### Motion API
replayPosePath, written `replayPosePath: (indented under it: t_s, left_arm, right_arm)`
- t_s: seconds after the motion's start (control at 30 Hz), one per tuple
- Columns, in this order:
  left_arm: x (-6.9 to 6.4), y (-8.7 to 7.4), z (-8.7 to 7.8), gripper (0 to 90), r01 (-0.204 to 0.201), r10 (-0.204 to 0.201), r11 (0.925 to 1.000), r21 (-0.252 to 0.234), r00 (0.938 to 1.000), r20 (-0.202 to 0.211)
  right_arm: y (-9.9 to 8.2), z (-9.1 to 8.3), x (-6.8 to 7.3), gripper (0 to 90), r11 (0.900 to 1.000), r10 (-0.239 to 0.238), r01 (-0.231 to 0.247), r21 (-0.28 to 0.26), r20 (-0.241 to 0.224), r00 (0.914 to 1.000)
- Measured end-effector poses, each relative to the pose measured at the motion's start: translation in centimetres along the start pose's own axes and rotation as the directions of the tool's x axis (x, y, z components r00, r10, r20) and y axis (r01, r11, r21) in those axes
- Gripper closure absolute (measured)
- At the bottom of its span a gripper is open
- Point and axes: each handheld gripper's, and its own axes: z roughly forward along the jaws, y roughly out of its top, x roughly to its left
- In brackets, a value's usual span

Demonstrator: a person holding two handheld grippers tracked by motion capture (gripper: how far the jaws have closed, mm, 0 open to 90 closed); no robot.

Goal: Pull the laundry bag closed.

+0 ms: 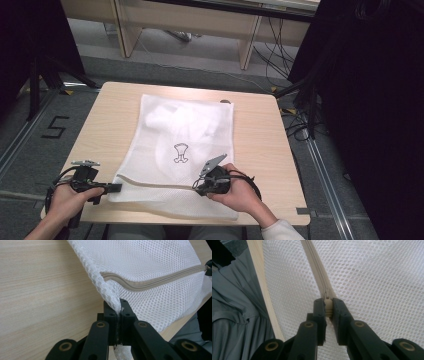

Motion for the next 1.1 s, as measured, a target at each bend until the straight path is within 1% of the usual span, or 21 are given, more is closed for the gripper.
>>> replayPosePath:
  t_s: [0.07, 0.17, 0.23, 0.27, 0.3, 0.33, 0.47, 0.5, 0.57, 0.63, 0.7, 0.77, 0.8, 0.83, 1.1]
  left_arm:
    - [0.0, 0.0, 0.0, 85.9, 0.001, -0.001, 1.0000, -0.001, 1.0000, 0.002]
    - [0.0, 0.0, 0.0, 85.9, 0.002, -0.002, 1.0000, -0.002, 1.0000, 0.000]
    - [0.1, 0.0, -0.1, 85.9, -0.002, 0.002, 0.9999, 0.012, 1.0000, 0.007]
    - [0.0, 0.0, 0.0, 85.9, -0.002, 0.002, 1.0000, 0.006, 1.0000, 0.004]
    - [0.0, 0.0, -0.1, 85.9, -0.003, 0.003, 0.9999, 0.013, 1.0000, 0.005]
    - [0.0, 0.0, 0.0, 85.9, 0.001, -0.001, 1.0000, -0.001, 1.0000, 0.000]
    - [0.0, 0.0, 0.0, 85.9, 0.001, -0.001, 1.0000, -0.002, 1.0000, 0.000]
    - [0.0, 0.0, 0.0, 85.9, 0.001, -0.001, 1.0000, -0.002, 1.0000, 0.000]
    - [0.1, 0.1, 0.0, 85.9, -0.003, 0.002, 0.9999, 0.015, 1.0000, 0.006]
    - [0.0, 0.0, 0.0, 85.9, 0.001, -0.001, 1.0000, -0.004, 1.0000, -0.001]
    - [0.1, 0.0, -0.1, 85.9, -0.001, 0.000, 0.9999, 0.014, 1.0000, 0.008]
    - [0.0, 0.0, 0.0, 85.9, 0.002, -0.002, 1.0000, -0.005, 1.0000, -0.001]
    - [0.0, 0.0, 0.0, 85.9, 0.002, -0.002, 1.0000, 0.000, 1.0000, -0.001]
    - [0.1, 0.1, -0.1, 85.9, -0.001, 0.001, 0.9998, 0.017, 1.0000, 0.008]
    - [0.1, 0.0, -0.1, 85.9, -0.001, 0.001, 0.9999, 0.015, 1.0000, 0.008]
  right_arm:
    - [0.0, 0.0, 0.0, 82.5, 1.0000, 0.001, -0.001, -0.006, -0.001, 1.0000]
    - [-0.1, -0.1, 0.0, 82.5, 1.0000, 0.005, -0.005, 0.004, 0.004, 1.0000]
    - [-0.2, -0.1, -0.1, 82.5, 1.0000, 0.000, 0.000, 0.001, 0.005, 1.0000]
    - [-0.2, -0.1, -0.1, 82.5, 1.0000, 0.001, -0.001, -0.004, 0.002, 1.0000]
    - [-0.2, -0.2, -0.1, 82.5, 1.0000, -0.001, 0.001, -0.002, 0.006, 1.0000]
    - [-0.2, -0.2, -0.1, 82.5, 1.0000, 0.001, -0.001, -0.003, 0.002, 1.0000]
    - [-0.4, -0.3, -0.2, 82.5, 1.0000, 0.002, -0.002, 0.001, 0.001, 1.0000]
    - [-0.4, -0.4, -0.1, 82.5, 0.9999, 0.010, -0.010, 0.004, 0.002, 0.9999]
    - [-0.5, -0.4, -0.2, 82.5, 1.0000, 0.003, -0.003, -0.003, 0.002, 1.0000]
    - [-0.6, -0.4, -0.2, 82.5, 1.0000, 0.002, -0.002, -0.004, 0.005, 1.0000]
    - [-0.6, -0.4, -0.2, 82.5, 1.0000, -0.001, 0.001, -0.003, 0.007, 1.0000]
    - [-0.7, -0.5, -0.2, 82.5, 1.0000, 0.007, -0.007, -0.001, 0.007, 0.9999]
    - [-0.7, -0.6, -0.3, 82.5, 1.0000, 0.003, -0.003, -0.002, 0.012, 0.9999]
    - [-0.8, -0.6, -0.3, 82.5, 1.0000, 0.005, -0.005, 0.001, 0.011, 0.9999]
    - [-1.1, -0.8, -0.3, 82.5, 1.0000, 0.009, -0.009, 0.001, 0.014, 0.9999]
